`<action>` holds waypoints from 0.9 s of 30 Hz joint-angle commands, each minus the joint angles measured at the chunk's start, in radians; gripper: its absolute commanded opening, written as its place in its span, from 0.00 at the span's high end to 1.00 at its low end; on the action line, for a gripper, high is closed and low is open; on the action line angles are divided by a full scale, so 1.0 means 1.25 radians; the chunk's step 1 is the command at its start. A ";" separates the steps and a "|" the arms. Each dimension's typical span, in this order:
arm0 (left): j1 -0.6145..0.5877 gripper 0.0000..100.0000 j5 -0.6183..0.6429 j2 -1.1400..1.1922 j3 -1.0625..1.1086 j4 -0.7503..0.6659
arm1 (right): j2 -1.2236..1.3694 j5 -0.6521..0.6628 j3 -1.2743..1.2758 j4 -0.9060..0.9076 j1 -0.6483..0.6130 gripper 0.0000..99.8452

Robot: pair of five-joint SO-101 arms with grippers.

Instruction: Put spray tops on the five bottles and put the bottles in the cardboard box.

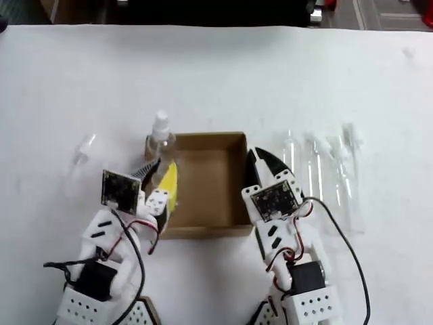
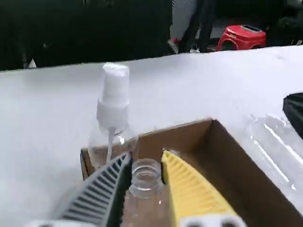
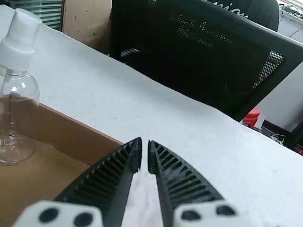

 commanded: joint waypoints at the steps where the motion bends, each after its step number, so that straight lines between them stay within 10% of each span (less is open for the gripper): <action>1: 0.002 0.82 0.070 0.004 -0.060 0.088 | -0.001 0.009 0.011 -0.015 -0.001 0.99; 21: -0.093 0.79 0.044 0.004 -0.312 0.227 | -0.001 0.009 0.011 -0.015 -0.001 0.99; 27: -0.166 0.78 -0.166 0.020 -0.567 0.346 | -0.001 0.009 0.011 -0.015 -0.002 0.99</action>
